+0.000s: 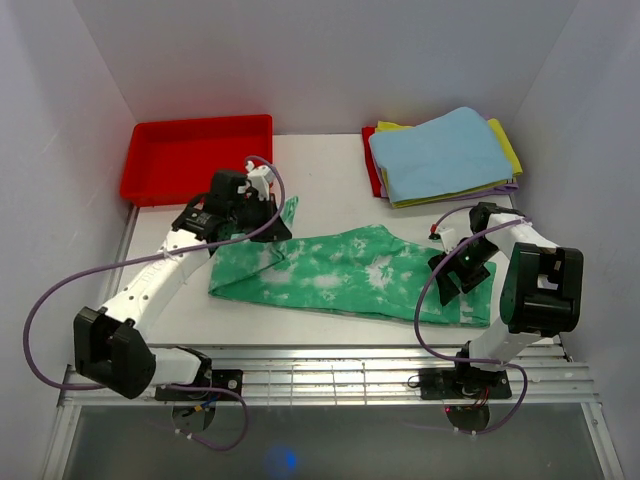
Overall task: Fold and stack the trousers
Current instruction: Fold the trousers
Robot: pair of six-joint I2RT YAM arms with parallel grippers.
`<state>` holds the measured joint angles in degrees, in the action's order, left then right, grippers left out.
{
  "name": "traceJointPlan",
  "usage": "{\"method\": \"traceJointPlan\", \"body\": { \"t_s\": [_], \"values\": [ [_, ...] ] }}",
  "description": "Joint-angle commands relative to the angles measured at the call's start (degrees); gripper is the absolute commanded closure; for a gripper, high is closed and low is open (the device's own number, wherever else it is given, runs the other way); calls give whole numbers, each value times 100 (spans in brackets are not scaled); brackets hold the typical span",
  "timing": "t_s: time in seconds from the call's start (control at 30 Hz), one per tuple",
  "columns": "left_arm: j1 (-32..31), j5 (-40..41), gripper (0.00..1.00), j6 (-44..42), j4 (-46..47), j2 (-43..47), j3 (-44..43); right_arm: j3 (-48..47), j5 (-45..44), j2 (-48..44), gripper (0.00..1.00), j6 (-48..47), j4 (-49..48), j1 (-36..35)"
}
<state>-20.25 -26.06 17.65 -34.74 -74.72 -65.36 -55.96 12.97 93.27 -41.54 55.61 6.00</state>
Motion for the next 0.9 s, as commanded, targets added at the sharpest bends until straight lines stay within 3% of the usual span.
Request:
{"method": "traceJointPlan", "body": {
  "t_s": [0.0,0.4,0.87],
  "values": [
    [-732,899,100,835,749,54,155,156,-31,235,10,67,-226,24],
    [-1613,1438,100,1671,1496,-859,463,226,-23,218,10,129,-209,24],
    [-2106,1587,100,2076,1734,-1800,208,226,48,165,10,155,-174,24]
  ]
}}
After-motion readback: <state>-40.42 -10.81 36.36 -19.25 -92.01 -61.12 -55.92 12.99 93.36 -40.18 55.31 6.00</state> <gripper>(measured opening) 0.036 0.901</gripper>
